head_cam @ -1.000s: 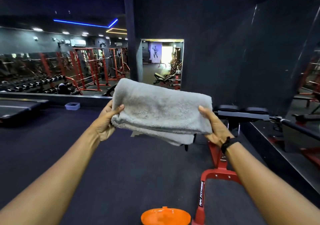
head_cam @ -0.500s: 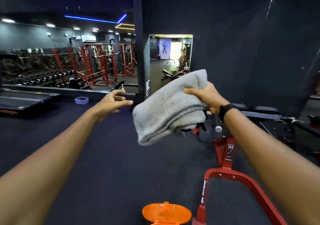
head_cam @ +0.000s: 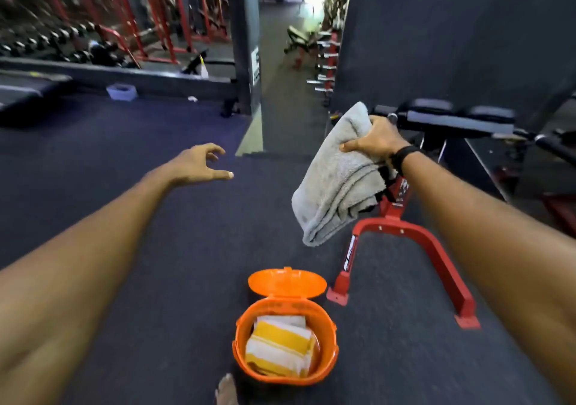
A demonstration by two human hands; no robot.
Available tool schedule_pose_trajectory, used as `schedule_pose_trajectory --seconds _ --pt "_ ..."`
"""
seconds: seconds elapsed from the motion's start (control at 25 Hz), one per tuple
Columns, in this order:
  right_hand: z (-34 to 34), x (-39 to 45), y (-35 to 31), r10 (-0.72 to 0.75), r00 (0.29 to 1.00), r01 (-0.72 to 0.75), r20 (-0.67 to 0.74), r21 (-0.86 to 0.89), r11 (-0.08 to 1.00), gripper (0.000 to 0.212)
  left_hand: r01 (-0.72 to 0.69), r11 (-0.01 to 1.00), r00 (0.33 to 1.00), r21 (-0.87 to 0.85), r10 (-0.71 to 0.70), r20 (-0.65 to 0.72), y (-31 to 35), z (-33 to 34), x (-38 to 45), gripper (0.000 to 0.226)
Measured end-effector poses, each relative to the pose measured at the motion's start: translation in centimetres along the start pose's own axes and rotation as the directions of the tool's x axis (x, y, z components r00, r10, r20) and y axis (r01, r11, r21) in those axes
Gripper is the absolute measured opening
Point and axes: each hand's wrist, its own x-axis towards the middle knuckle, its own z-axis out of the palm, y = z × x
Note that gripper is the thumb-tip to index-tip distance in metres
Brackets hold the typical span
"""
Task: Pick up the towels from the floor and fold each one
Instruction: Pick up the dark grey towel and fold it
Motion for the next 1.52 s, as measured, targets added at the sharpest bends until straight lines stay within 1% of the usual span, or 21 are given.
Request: schedule_pose_trajectory --seconds 0.08,0.24,0.4,0.48,0.56,0.64,0.68,0.72,0.8,0.84,0.88,0.92,1.0,1.08,1.12,1.16,1.24,1.32,1.36,1.44,1.52 --pt "2.9 1.1 3.2 0.113 0.993 -0.11 0.028 -0.082 0.99 0.076 0.021 1.0 0.995 0.017 -0.023 0.093 -2.5 2.1 2.3 0.066" --pt "8.5 2.1 7.9 0.283 0.957 -0.263 0.061 -0.227 0.938 0.086 0.035 0.999 0.972 0.017 -0.038 0.231 -6.9 4.6 7.7 0.065" --pt "16.6 1.4 11.4 0.427 0.898 -0.362 0.108 -0.371 0.855 0.078 0.041 0.999 0.936 0.032 -0.05 0.348 -11.3 7.6 13.6 0.063" --pt "20.3 0.3 12.6 0.49 0.858 -0.423 0.154 -0.331 0.843 0.077 0.036 0.999 0.908 0.038 -0.048 0.415 -12.9 9.6 15.0 0.06" --pt "23.1 -0.9 14.4 0.52 0.816 -0.478 0.255 -0.211 0.853 0.071 0.022 0.999 0.883 0.039 -0.038 0.468 -14.2 12.2 15.7 0.057" --pt "26.0 -2.0 16.8 0.535 0.776 -0.543 0.333 -0.078 0.836 0.062 0.025 0.999 0.863 0.039 -0.041 0.504 -16.2 16.0 16.3 0.054" --pt "27.8 -2.6 18.4 0.54 0.764 -0.562 0.354 -0.047 0.826 0.064 0.029 0.999 0.853 0.037 -0.044 0.519 -17.6 18.5 16.3 0.052" --pt "29.8 -3.1 20.2 0.543 0.755 -0.571 0.367 -0.037 0.82 0.073 0.039 0.999 0.847 0.038 -0.053 0.529 -19.3 21.2 16.2 0.05" --pt "33.8 -4.2 23.8 0.554 0.73 -0.57 0.4 -0.093 0.817 0.1 0.051 0.997 0.835 0.064 -0.078 0.545 -22.9 26.4 15.2 0.046" --pt "35.5 -4.7 25.3 0.581 0.704 -0.579 0.408 -0.143 0.802 0.104 0.064 0.995 0.822 0.077 -0.097 0.561 -24.7 28.7 14.5 0.044" --pt "37.4 -5.3 27.1 0.603 0.686 -0.58 0.407 -0.194 0.791 0.101 0.092 0.992 0.802 0.087 -0.125 0.584 -26.6 31.2 13.8 0.044" --pt "39.4 -5.9 28.9 0.61 0.679 -0.563 0.408 -0.243 0.79 0.096 0.114 0.989 0.78 0.094 -0.148 0.608 -28.4 33.6 13.2 0.044" --pt "43.2 -7.1 31.9 0.575 0.676 -0.482 0.461 -0.315 0.818 0.085 0.131 0.984 0.737 0.122 -0.179 0.652 -31.6 38.2 12.3 0.043" --pt "47.1 -8.2 34.7 0.522 0.675 -0.369 0.522 -0.374 0.851 0.079 0.124 0.982 0.723 0.14 -0.186 0.665 -34.0 42.4 11.9 0.042" --pt "49.3 -8.7 36.1 0.5 0.675 -0.312 0.542 -0.404 0.86 0.078 0.097 0.985 0.724 0.142 -0.168 0.669 -35.1 44.9 11.9 0.047" --pt "51.4 -9.1 37.3 0.472 0.683 -0.249 0.558 -0.43 0.868 0.076 0.049 0.988 0.725 0.146 -0.136 0.675 -36.0 47.2 11.8 0.055" --pt "55.0 -9.5 39.1 0.428 0.685 -0.146 0.589 -0.465 0.873 0.075 -0.079 0.969 0.715 0.232 -0.107 0.691 -37.0 51.6 11.3 0.066" --pt "59.8 -9.8 42.2 0.391 0.684 -0.054 0.616 -0.492 0.869 0.078 -0.257 0.904 0.723 0.341 -0.054 0.688 -38.3 57.6 11.0 0.073" --pt "62.2 -9.7 43.8 0.371 0.681 -0.01 0.631 -0.498 0.867 0.081 -0.323 0.872 0.715 0.368 -0.03 0.699 -38.9 60.6 11.1 0.079" --pt "66.5 -9.3 46.8 0.328 0.681 0.075 0.655 -0.508 0.858 0.088 -0.423 0.815 0.707 0.396 0.023 0.707 -40.8 65.8 11.0 0.094" --pt "69.8 -8.9 49.3 0.293 0.694 0.122 0.658 -0.508 0.852 0.096 -0.46 0.78 0.741 0.423 0.075 0.667 -43.5 69.2 11.0 0.113"
